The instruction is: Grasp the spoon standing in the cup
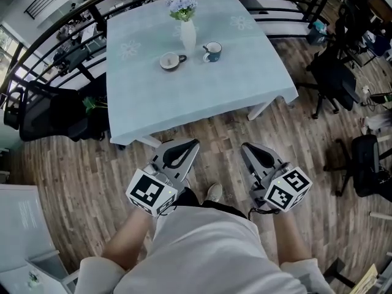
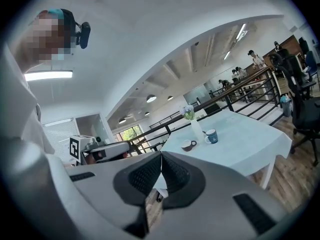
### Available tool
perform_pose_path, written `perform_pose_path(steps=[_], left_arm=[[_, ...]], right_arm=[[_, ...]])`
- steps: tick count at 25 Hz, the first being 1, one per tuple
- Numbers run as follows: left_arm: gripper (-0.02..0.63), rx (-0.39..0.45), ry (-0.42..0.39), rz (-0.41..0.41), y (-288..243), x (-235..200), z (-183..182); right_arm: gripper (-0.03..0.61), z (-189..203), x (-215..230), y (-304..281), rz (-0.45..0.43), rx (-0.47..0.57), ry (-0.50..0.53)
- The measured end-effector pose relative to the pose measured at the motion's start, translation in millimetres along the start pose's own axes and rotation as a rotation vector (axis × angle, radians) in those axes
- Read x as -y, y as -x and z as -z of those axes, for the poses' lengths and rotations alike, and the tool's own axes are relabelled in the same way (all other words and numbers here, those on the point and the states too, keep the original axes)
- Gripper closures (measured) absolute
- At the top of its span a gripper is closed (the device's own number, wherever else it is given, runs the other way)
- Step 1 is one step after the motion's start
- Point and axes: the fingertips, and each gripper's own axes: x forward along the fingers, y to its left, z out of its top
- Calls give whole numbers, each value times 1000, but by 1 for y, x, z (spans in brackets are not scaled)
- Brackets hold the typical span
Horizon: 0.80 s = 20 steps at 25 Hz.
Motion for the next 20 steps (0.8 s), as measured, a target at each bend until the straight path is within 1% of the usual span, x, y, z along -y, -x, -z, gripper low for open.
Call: perform_pose_path(steps=[6,9,14,20], left_arm=[[594,-17,-22,-3,-11,12,-3],[594,-20,-26,-4,-18,10,-5],[594,-25,-26,-1,-29,-1,-2],[594,-24,-6,6,-51,-27,3]], right_arm=[[557,-6,12,10,-12,8,-8],[557,-13,18,9,-16,16,-7],[557,-18,31,-1,-9,17,-11],[557,-23,53,-24,5,3,-16]])
